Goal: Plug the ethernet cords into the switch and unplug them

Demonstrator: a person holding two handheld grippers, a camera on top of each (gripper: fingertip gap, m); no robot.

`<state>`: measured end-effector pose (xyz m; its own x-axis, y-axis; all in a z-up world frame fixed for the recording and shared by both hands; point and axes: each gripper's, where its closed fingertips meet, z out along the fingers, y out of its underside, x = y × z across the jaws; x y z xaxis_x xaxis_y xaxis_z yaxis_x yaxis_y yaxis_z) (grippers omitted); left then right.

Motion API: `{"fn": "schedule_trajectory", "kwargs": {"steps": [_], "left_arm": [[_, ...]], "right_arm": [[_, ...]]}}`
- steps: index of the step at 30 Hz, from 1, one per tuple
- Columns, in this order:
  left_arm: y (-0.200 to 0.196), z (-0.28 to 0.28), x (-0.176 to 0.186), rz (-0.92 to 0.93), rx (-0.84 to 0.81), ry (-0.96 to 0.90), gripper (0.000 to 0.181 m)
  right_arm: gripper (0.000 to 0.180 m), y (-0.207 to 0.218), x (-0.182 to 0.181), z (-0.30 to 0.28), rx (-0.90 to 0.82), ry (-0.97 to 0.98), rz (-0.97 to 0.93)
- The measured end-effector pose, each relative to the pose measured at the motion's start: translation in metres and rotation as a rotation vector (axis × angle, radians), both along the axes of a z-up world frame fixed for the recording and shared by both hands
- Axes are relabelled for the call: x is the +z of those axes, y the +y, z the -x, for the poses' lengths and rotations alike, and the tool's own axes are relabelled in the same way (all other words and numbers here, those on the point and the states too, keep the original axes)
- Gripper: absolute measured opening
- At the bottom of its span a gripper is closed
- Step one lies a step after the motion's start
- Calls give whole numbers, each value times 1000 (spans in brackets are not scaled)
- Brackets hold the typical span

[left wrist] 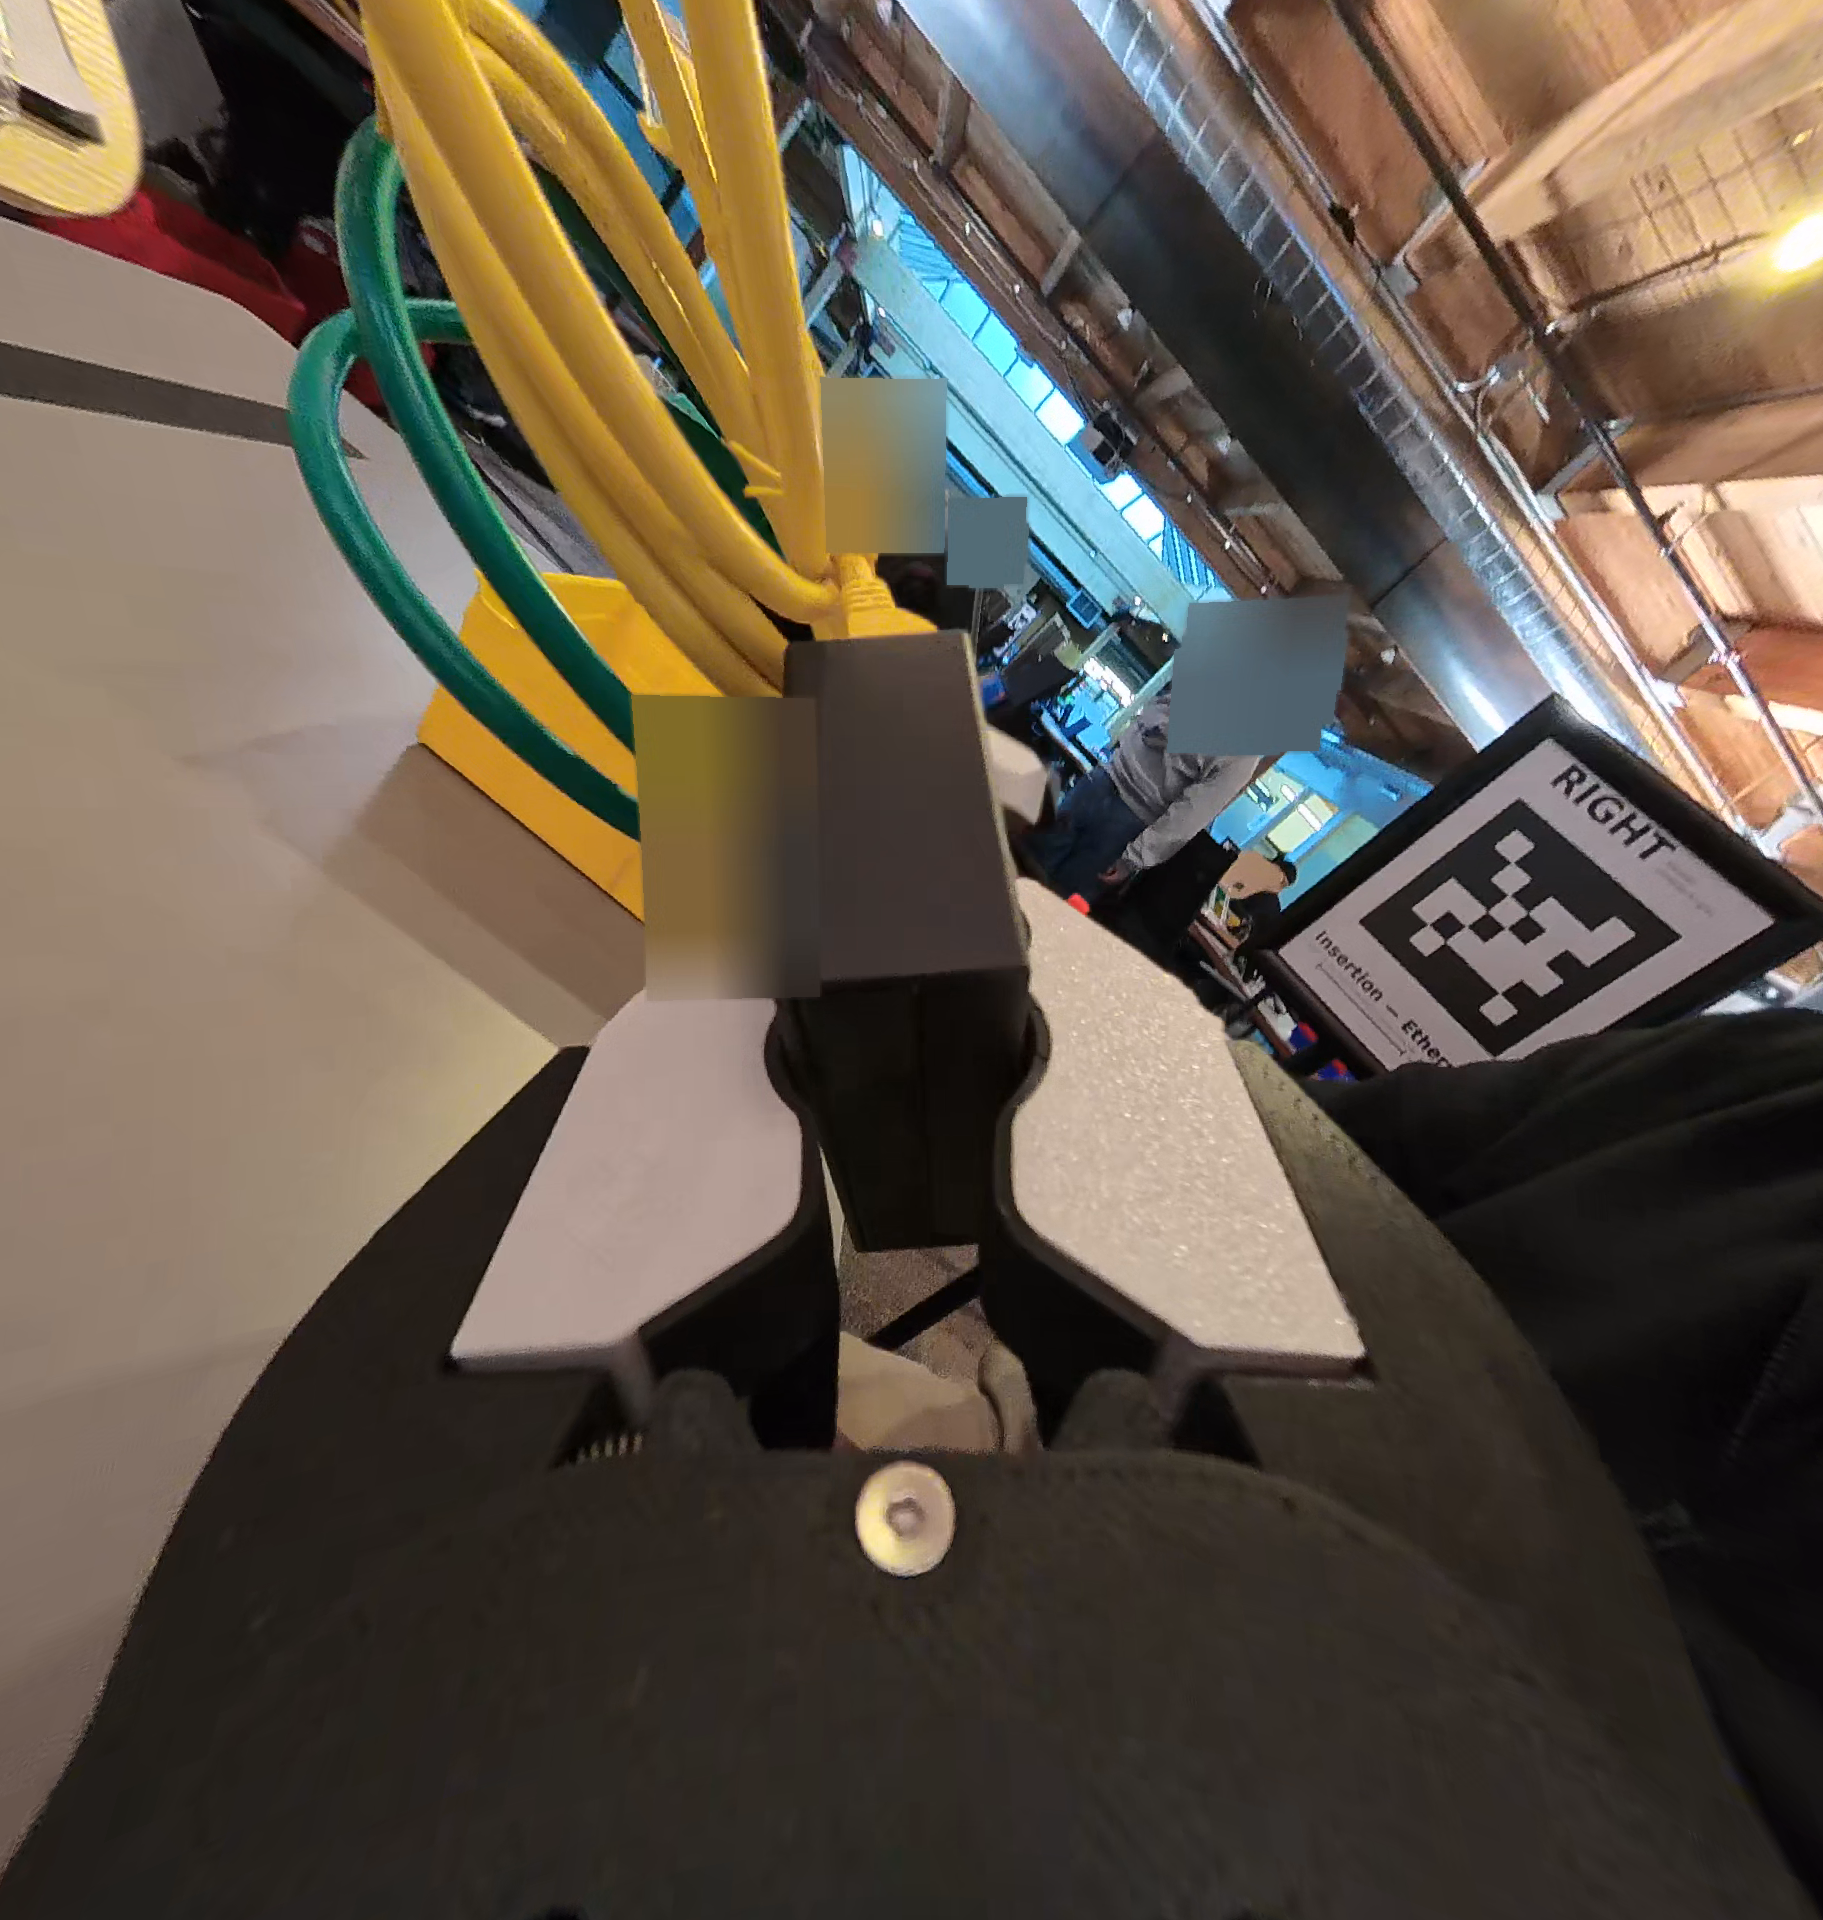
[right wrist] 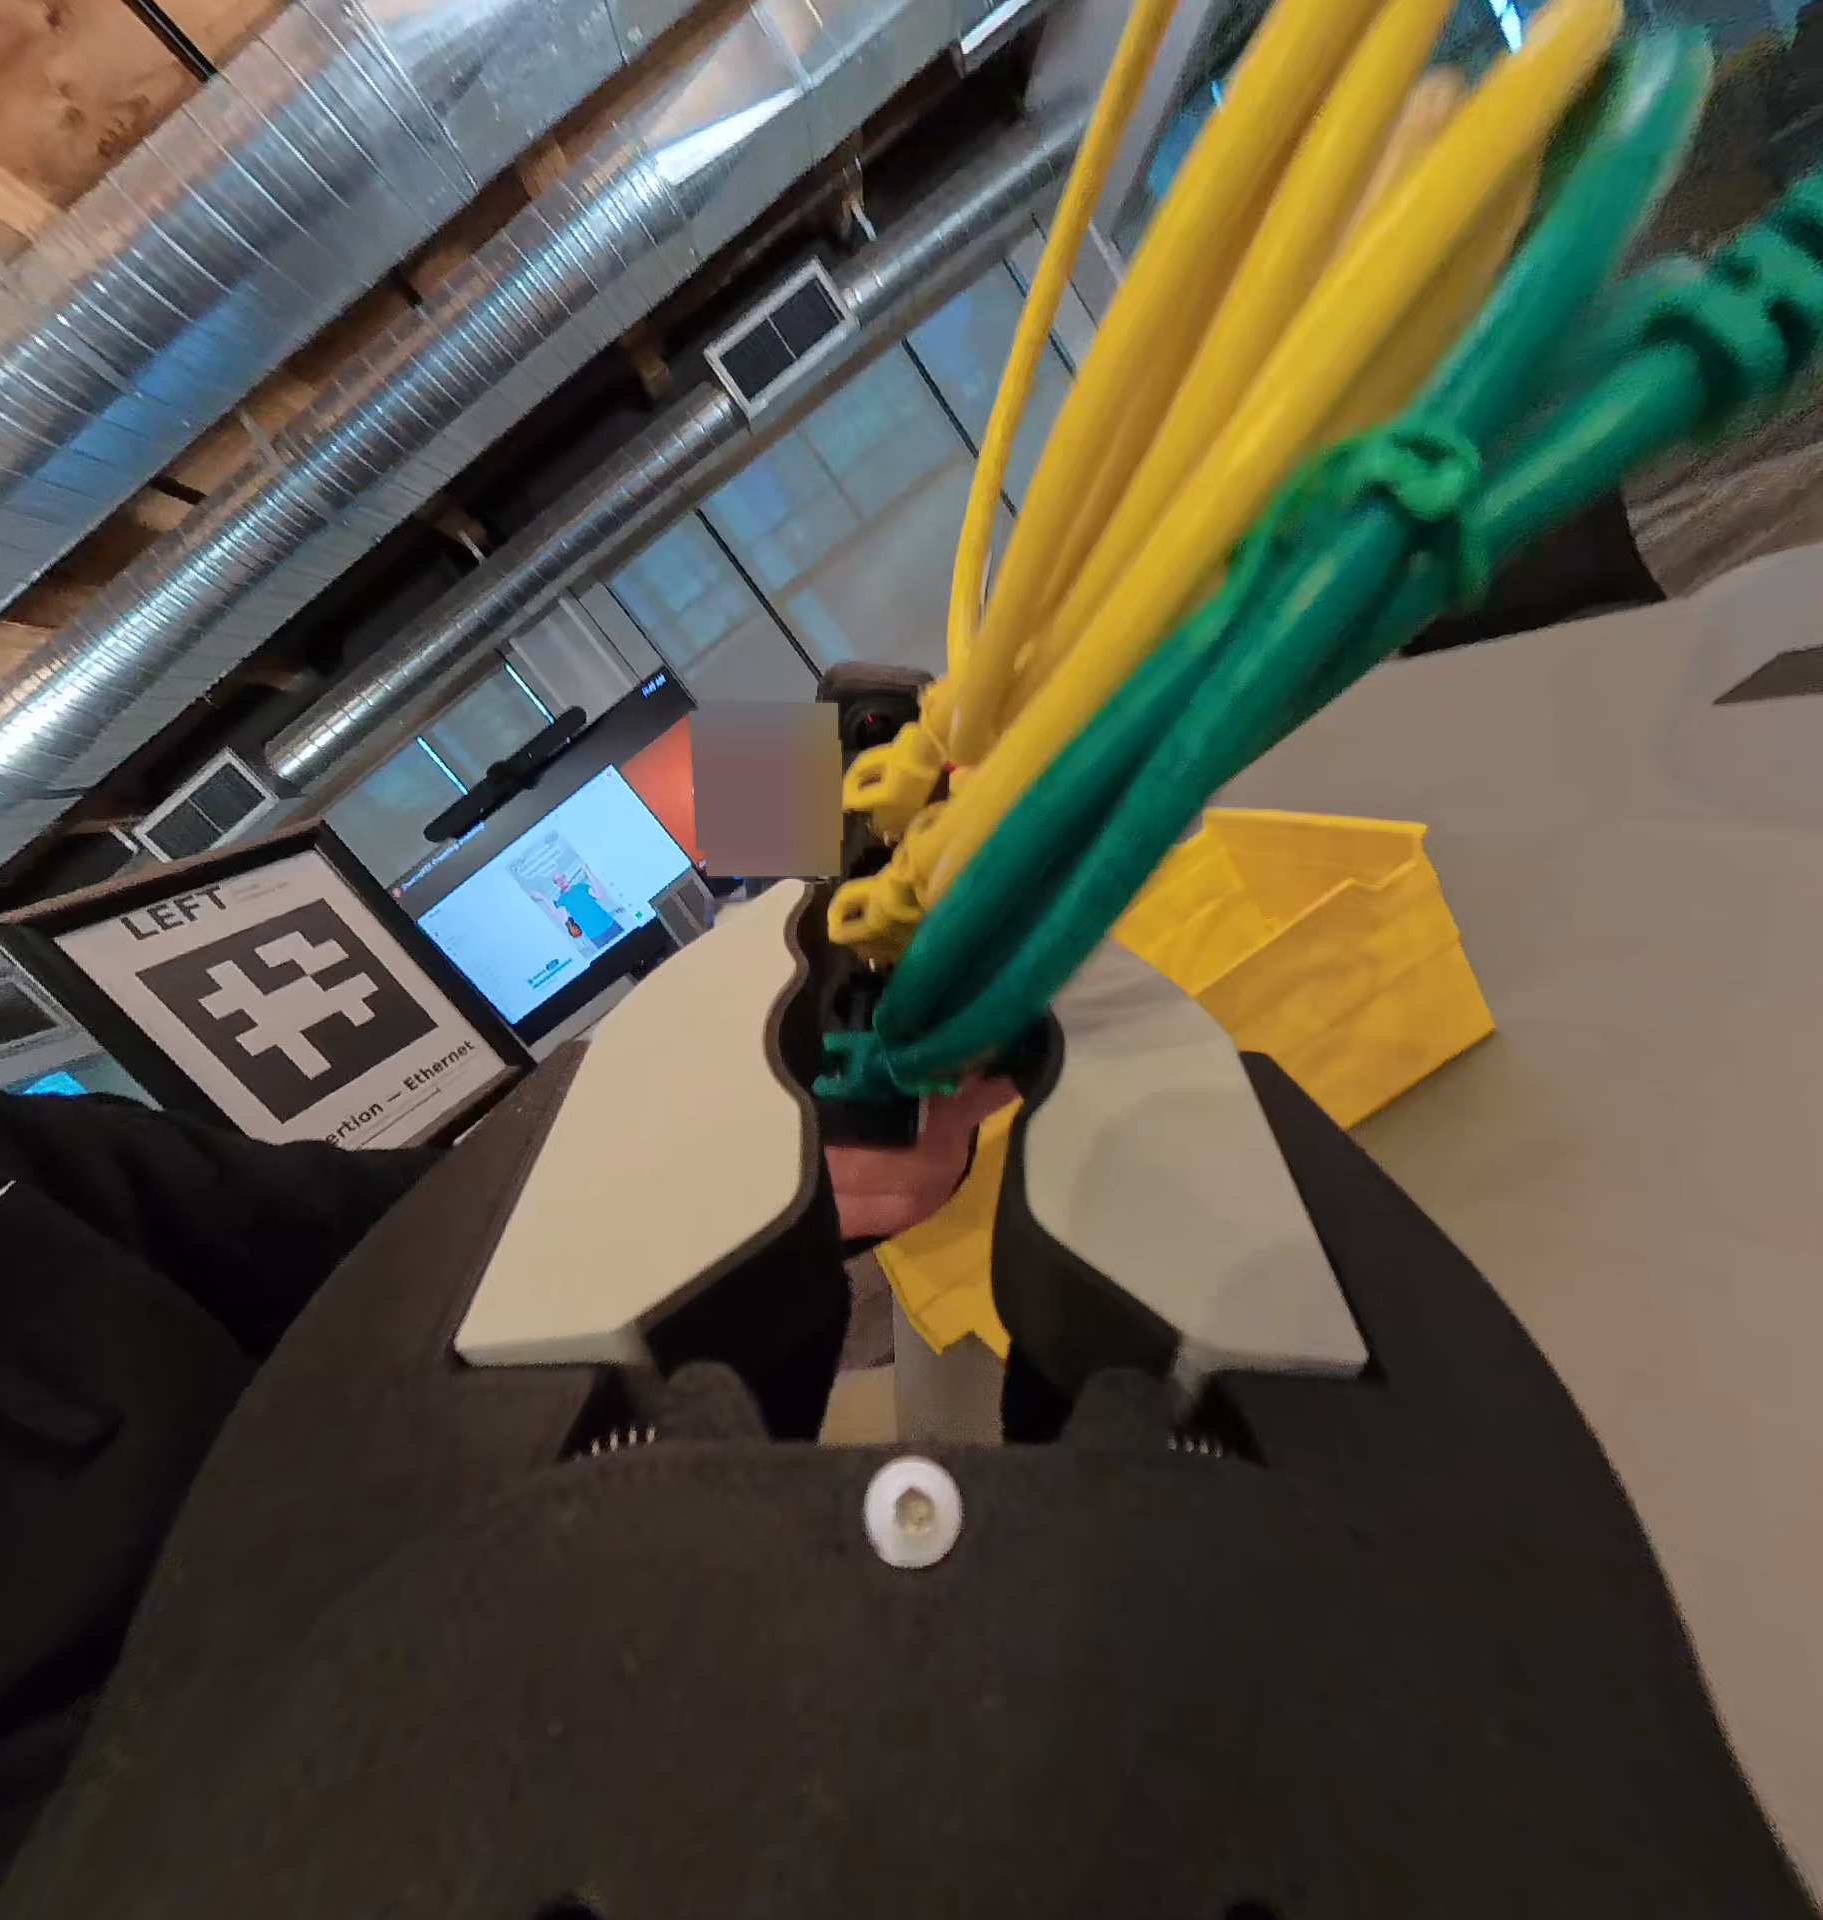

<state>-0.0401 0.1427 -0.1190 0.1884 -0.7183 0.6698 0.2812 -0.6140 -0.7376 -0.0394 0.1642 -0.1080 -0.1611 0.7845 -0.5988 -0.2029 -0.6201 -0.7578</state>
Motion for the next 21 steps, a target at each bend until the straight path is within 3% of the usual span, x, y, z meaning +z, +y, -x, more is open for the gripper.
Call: {"fn": "schedule_trajectory", "kwargs": {"steps": [9,12,21], "left_arm": [[14,20,-5,138,51,-96,30],[16,19,-11,174,44,-104,30],[22,19,-22,224,87,-92,30]], "right_arm": [[26,-14,-23,12,150,-100,51],[18,-11,-26,13,142,-87,78],[18,-6,-39,13,159,-126,147]]}}
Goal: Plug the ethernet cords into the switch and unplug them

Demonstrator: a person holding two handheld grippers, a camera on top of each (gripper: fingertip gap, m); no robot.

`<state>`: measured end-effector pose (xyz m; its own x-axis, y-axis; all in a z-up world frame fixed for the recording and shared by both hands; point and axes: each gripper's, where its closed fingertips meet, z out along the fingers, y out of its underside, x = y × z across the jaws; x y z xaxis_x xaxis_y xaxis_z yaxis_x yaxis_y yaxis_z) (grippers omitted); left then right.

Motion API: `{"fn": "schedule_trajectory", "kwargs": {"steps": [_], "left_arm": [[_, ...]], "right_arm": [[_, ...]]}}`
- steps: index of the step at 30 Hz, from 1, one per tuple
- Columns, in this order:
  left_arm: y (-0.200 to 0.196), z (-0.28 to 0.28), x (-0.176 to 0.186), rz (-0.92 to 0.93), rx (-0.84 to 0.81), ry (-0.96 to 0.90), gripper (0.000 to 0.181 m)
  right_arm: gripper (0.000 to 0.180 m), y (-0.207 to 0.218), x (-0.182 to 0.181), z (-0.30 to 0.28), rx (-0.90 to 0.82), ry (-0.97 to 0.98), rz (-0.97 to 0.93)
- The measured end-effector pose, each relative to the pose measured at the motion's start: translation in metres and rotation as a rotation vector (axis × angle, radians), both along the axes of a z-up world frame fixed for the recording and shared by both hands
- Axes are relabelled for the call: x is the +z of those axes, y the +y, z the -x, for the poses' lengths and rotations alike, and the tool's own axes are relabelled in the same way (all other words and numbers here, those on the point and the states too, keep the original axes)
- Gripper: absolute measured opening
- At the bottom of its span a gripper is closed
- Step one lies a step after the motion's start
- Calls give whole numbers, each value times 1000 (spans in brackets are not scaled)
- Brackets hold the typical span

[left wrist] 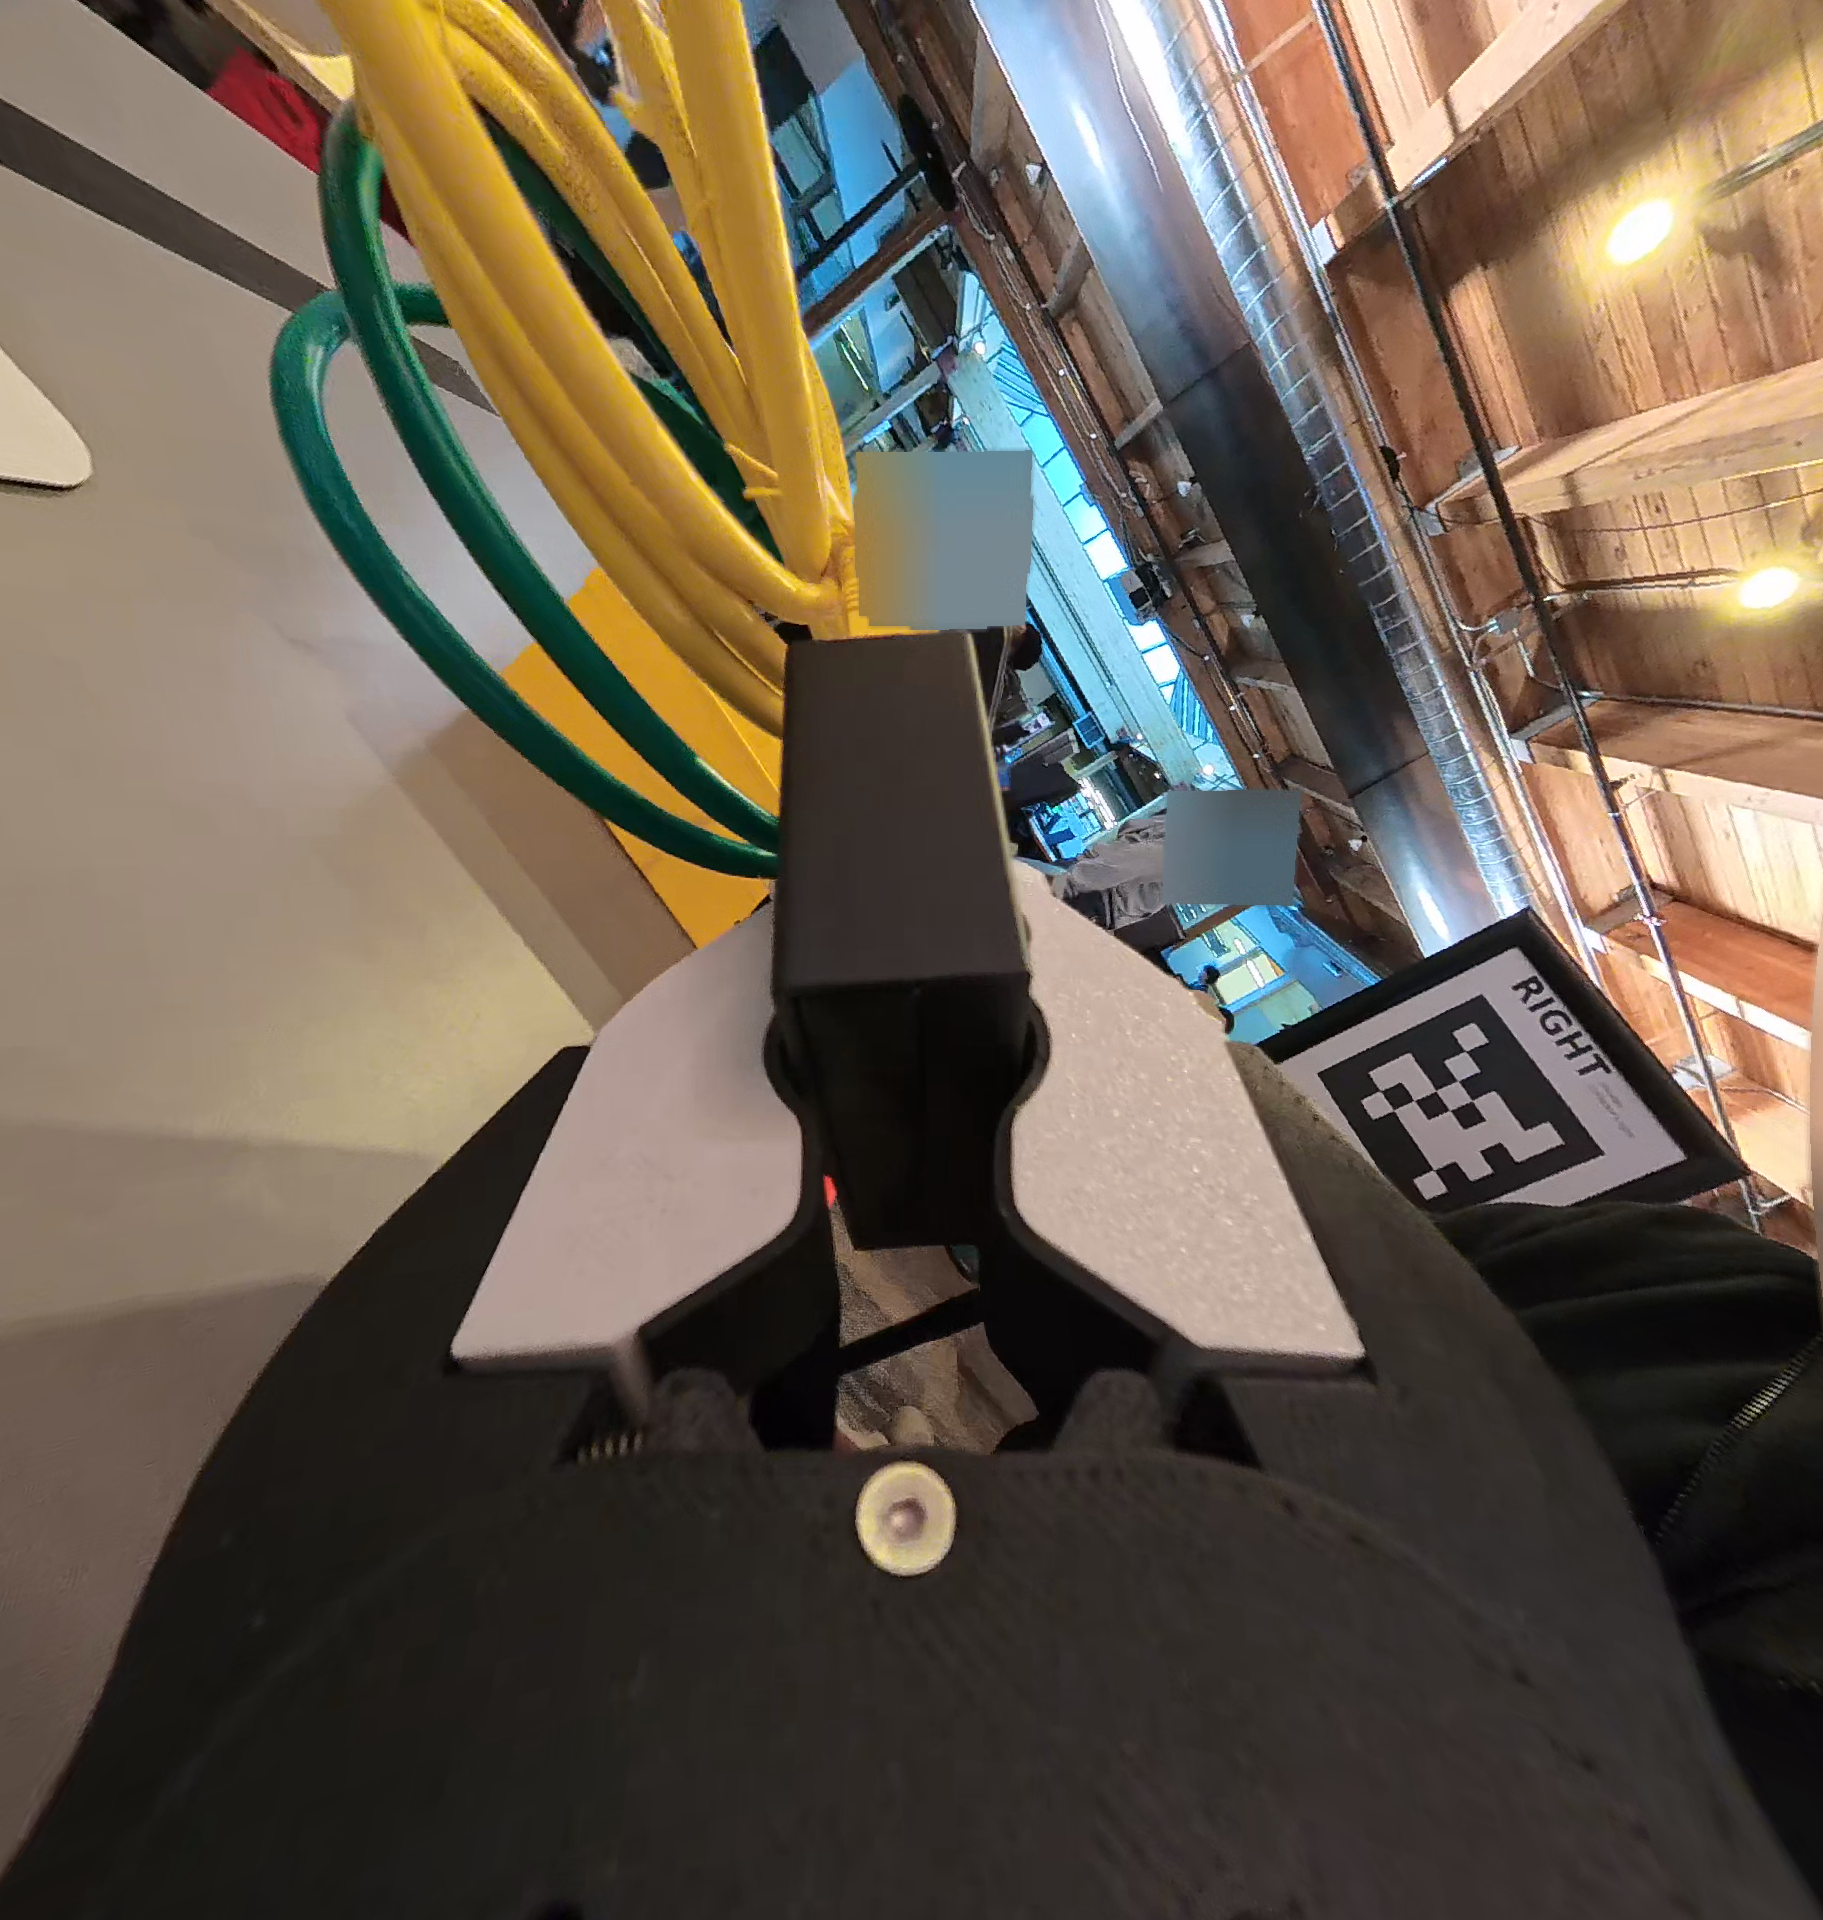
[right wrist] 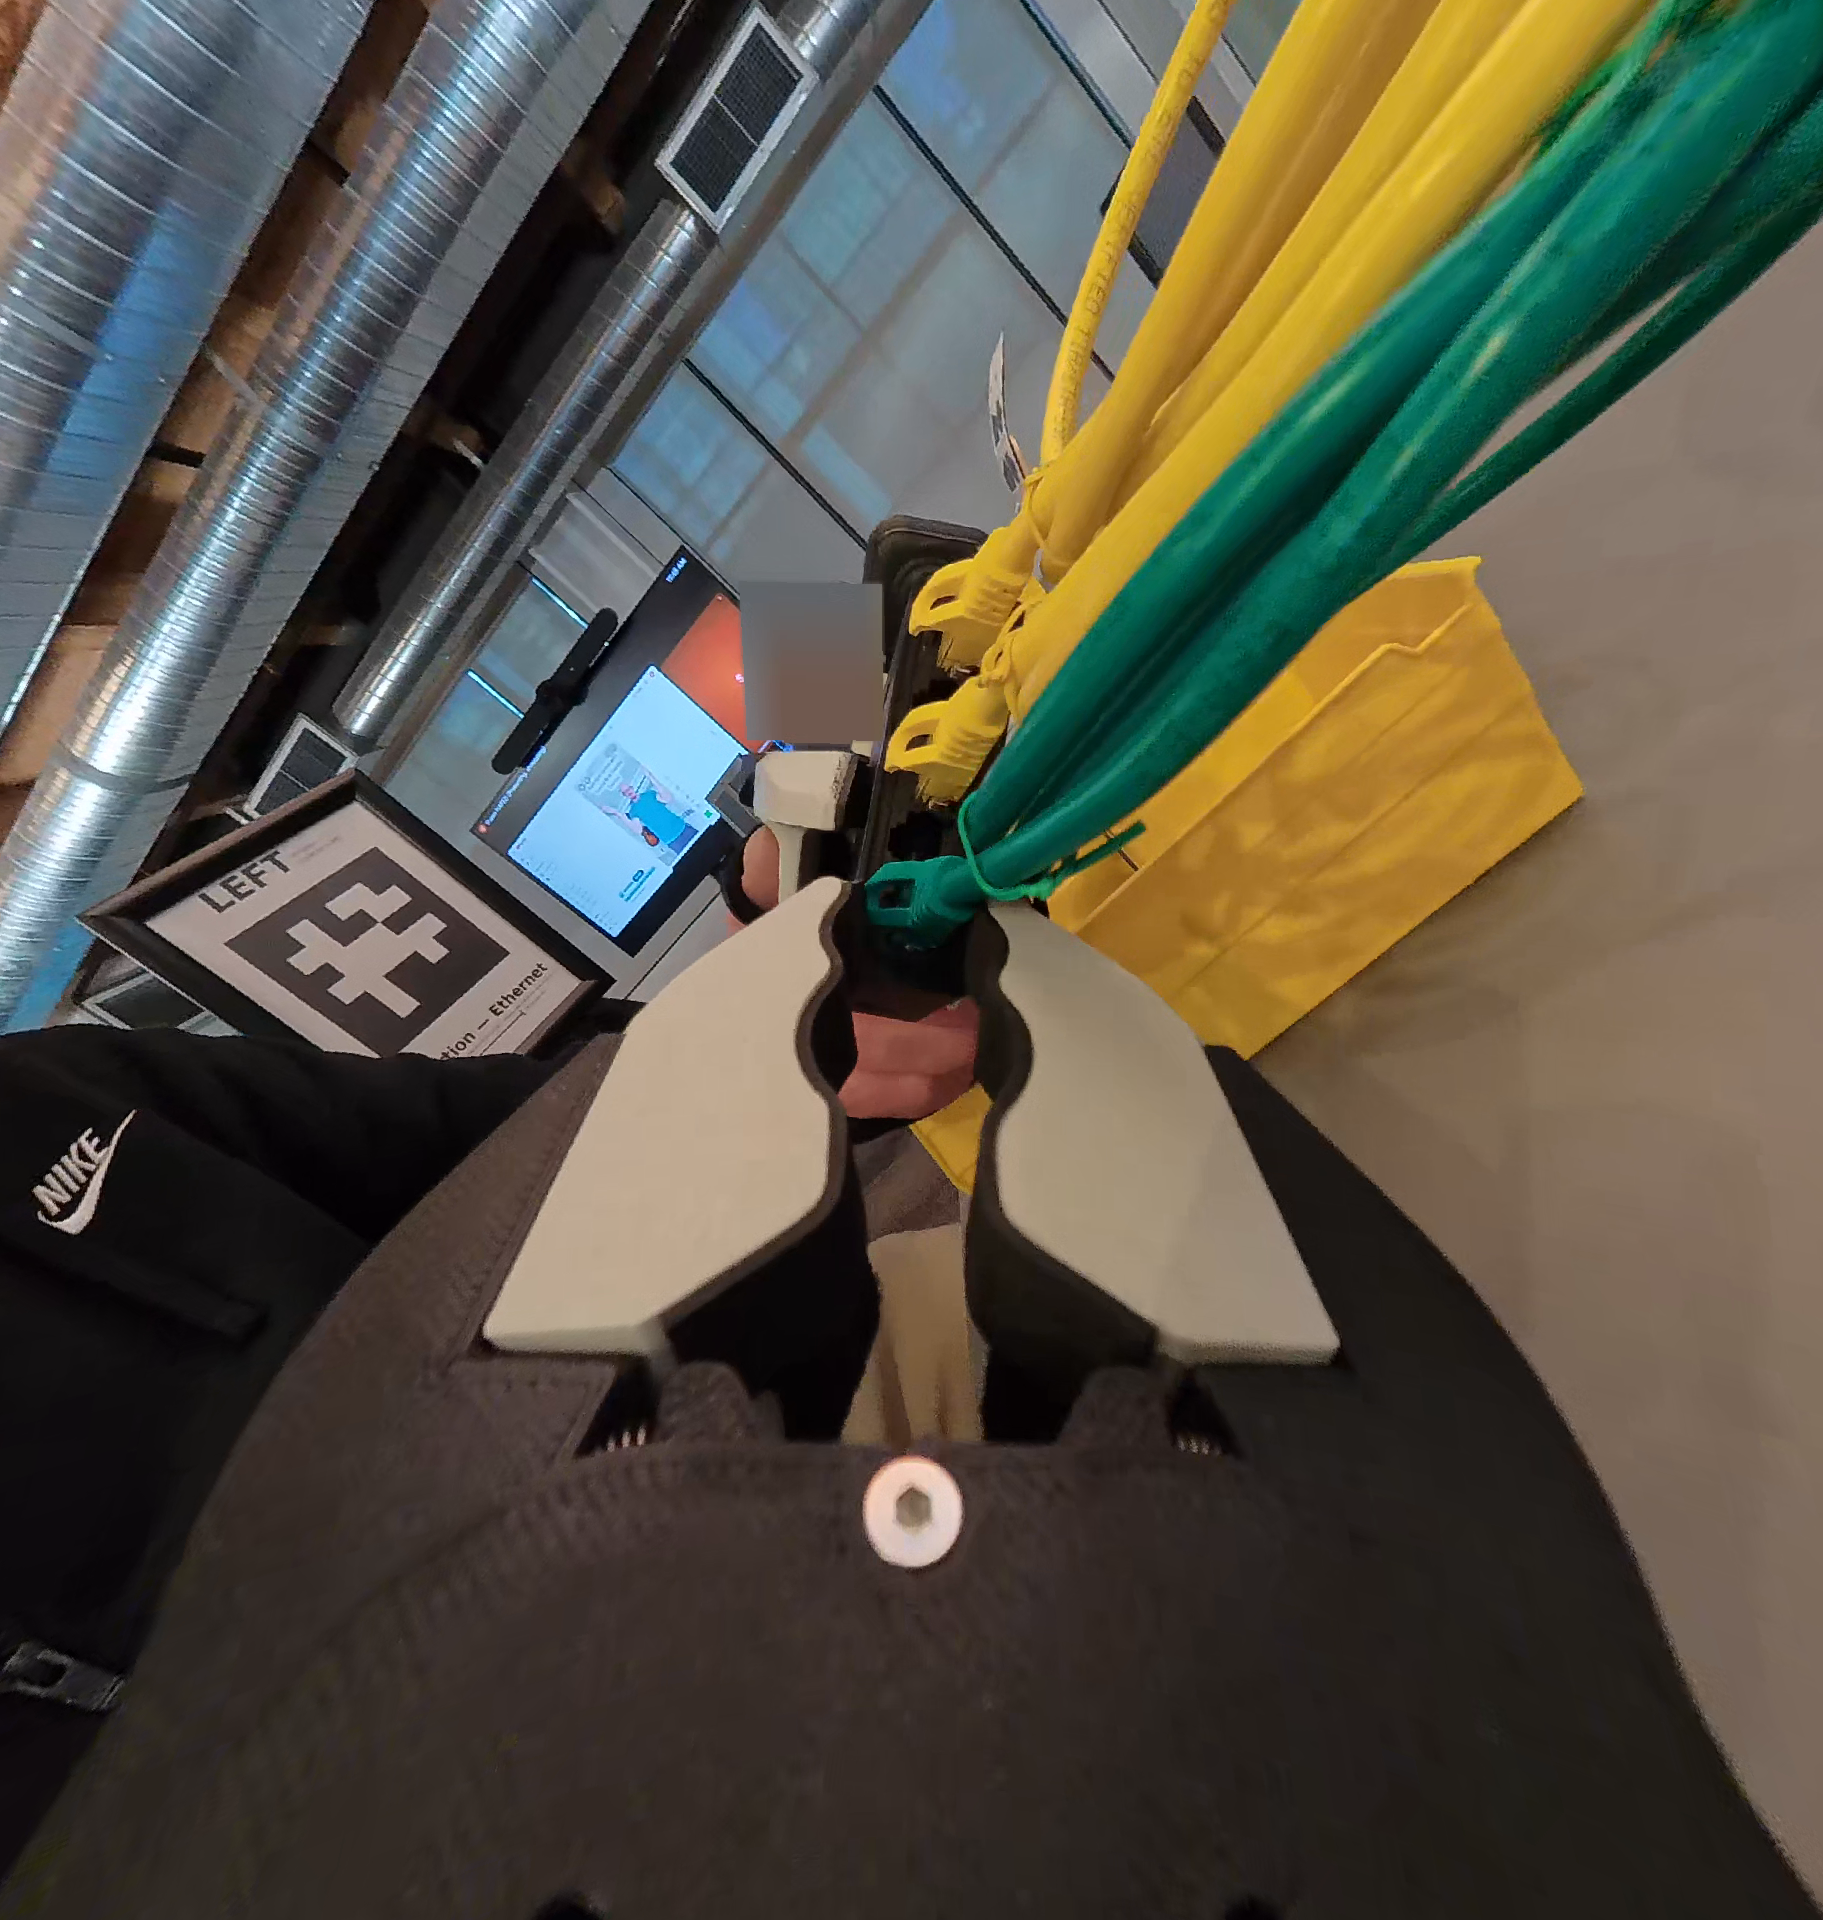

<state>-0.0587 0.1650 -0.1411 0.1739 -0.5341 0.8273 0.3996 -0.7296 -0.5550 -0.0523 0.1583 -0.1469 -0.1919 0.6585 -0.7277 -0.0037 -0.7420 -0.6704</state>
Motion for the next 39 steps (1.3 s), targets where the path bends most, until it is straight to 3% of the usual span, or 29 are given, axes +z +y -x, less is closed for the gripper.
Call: {"fn": "schedule_trajectory", "kwargs": {"steps": [18,28,35,39], "left_arm": [[3,-2,-3,-57,46,73,30],[0,-3,11,-128,41,-13,29],[-3,-3,21,-199,27,62,29],[-12,-10,19,-202,-50,43,40]], "right_arm": [[13,4,-4,0,-51,-63,-90],[12,4,11,-3,-73,11,-96],[12,0,20,-2,-43,64,-71],[12,0,25,-6,-52,110,-53]]}}
